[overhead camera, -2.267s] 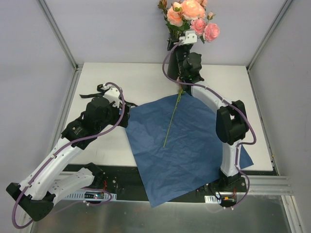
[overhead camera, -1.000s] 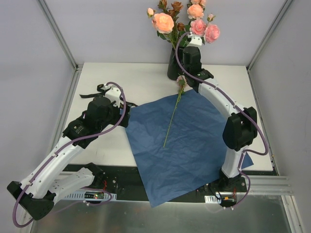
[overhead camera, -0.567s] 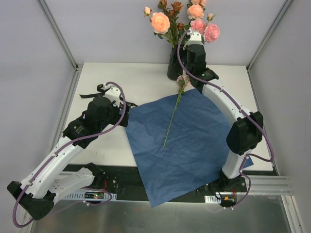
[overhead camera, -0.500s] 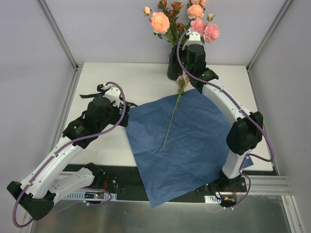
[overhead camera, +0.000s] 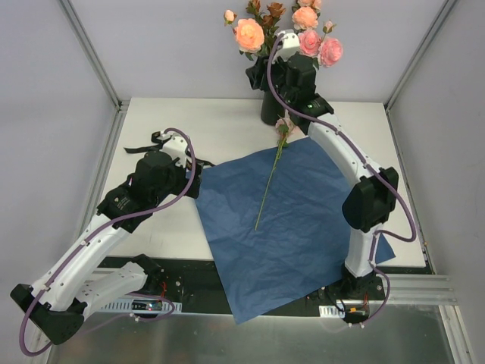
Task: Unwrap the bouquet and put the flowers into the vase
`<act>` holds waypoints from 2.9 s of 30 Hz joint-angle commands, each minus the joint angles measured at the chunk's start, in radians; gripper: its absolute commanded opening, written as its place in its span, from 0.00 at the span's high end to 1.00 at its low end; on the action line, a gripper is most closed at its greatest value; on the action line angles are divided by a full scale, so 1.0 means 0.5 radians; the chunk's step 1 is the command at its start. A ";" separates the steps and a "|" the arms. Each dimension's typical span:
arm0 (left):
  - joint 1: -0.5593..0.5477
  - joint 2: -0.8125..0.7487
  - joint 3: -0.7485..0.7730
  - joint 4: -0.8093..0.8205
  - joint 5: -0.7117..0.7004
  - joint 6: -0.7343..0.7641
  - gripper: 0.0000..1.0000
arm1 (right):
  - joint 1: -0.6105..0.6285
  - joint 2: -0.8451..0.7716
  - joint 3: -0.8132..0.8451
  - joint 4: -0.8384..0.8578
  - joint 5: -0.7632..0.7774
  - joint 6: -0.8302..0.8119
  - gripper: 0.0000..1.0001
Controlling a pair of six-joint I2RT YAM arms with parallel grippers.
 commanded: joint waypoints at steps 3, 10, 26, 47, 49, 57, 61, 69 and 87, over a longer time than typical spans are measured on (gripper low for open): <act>-0.021 -0.013 0.004 0.055 -0.037 0.047 0.01 | 0.016 0.212 0.261 0.228 -0.046 -0.077 0.45; -0.021 -0.010 0.001 0.055 -0.049 0.050 0.01 | 0.001 0.454 0.490 0.495 0.370 -0.255 0.44; -0.021 0.003 0.001 0.055 -0.055 0.053 0.01 | -0.167 0.648 0.706 0.366 0.678 -0.083 0.48; -0.021 0.006 -0.002 0.055 -0.052 0.047 0.01 | 0.148 -0.091 -0.257 0.345 0.564 0.085 0.48; -0.021 0.003 0.001 0.055 -0.043 0.050 0.01 | 0.209 -0.226 -0.435 0.339 0.635 0.156 0.48; -0.021 -0.013 -0.005 0.055 -0.055 0.047 0.01 | 0.360 -0.597 -1.174 0.348 0.871 0.803 0.52; -0.021 -0.007 -0.002 0.055 -0.040 0.047 0.01 | 0.372 -0.650 -1.426 0.265 0.972 1.122 0.53; -0.021 -0.007 0.001 0.055 -0.034 0.044 0.01 | 0.366 -0.411 -1.445 -0.032 1.251 1.337 0.55; -0.024 -0.028 0.004 0.055 -0.009 0.041 0.01 | 0.262 0.034 -1.181 -0.536 1.417 1.622 0.60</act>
